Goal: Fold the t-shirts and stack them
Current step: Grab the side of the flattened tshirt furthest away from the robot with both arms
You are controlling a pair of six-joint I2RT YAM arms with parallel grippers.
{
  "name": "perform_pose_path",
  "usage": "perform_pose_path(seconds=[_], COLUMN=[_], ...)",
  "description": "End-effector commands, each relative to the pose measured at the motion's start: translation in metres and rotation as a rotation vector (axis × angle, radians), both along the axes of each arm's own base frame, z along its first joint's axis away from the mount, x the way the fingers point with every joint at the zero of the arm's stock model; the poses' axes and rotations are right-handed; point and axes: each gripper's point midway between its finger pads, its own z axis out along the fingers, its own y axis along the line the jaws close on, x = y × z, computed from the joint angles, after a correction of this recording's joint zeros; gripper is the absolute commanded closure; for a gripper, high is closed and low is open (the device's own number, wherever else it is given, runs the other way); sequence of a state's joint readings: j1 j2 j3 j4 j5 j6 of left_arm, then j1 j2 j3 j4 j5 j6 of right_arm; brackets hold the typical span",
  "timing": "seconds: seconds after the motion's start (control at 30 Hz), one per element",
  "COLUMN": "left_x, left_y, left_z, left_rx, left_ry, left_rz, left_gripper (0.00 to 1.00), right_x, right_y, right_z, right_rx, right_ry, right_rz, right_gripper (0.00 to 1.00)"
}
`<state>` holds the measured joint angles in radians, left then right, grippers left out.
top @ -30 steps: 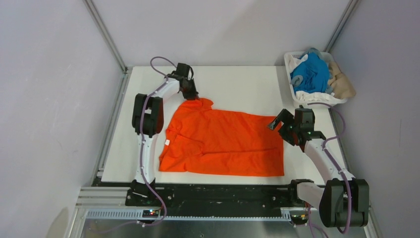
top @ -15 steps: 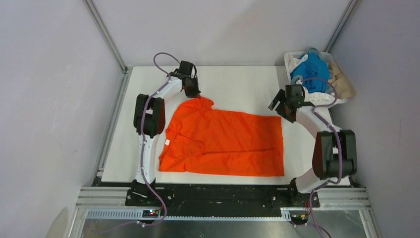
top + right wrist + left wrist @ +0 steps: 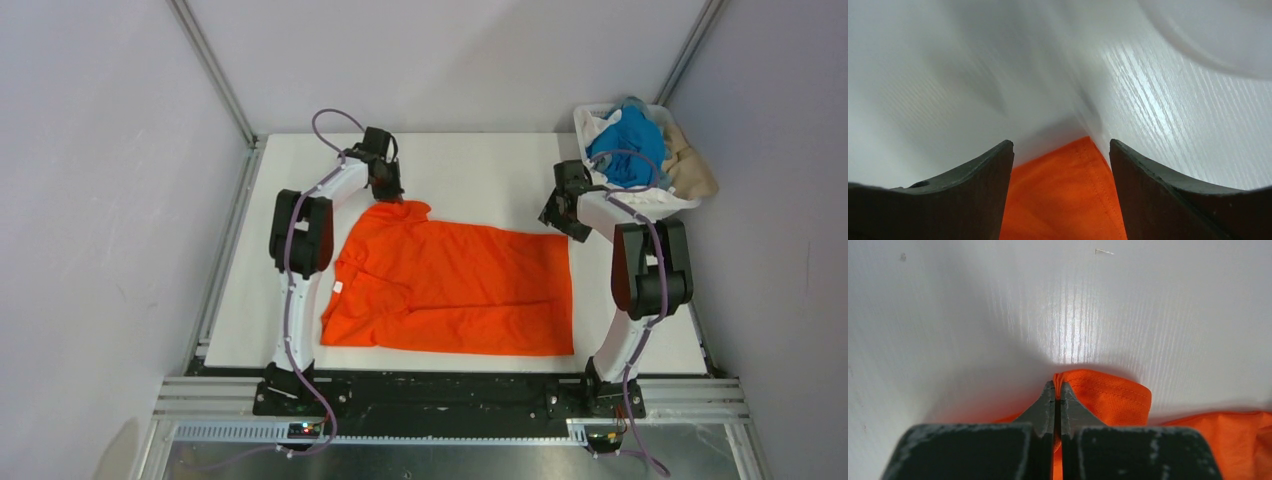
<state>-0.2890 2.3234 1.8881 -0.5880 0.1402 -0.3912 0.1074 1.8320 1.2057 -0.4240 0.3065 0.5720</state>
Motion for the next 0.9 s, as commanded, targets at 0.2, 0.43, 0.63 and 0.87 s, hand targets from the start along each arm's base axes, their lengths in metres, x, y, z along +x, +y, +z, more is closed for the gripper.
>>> perform_pose_path(seconds=[0.2,0.43,0.63,0.87], left_x=[0.003,0.007,0.015,0.032], left_y=[-0.001,0.001,0.007,0.015], left_z=[0.053,0.053,0.053,0.057], left_rx=[-0.006,0.006,0.025,0.001], left_ry=[-0.109,-0.118,-0.133,-0.154], left_rz=[-0.023,-0.022,-0.010,0.008], left_gripper=[1.00,1.00,1.00,1.00], right_x=[-0.023,-0.016,-0.002,0.020], right_y=[0.002,0.001,0.005,0.016], right_z=[-0.009,-0.018,-0.016,-0.008], right_rx=[-0.071,-0.050,-0.023,-0.027], right_ry=[0.119,0.111,0.081,0.045], right_rz=[-0.037,-0.039,-0.021,0.038], right_gripper=[0.33,0.51,0.83,1.00])
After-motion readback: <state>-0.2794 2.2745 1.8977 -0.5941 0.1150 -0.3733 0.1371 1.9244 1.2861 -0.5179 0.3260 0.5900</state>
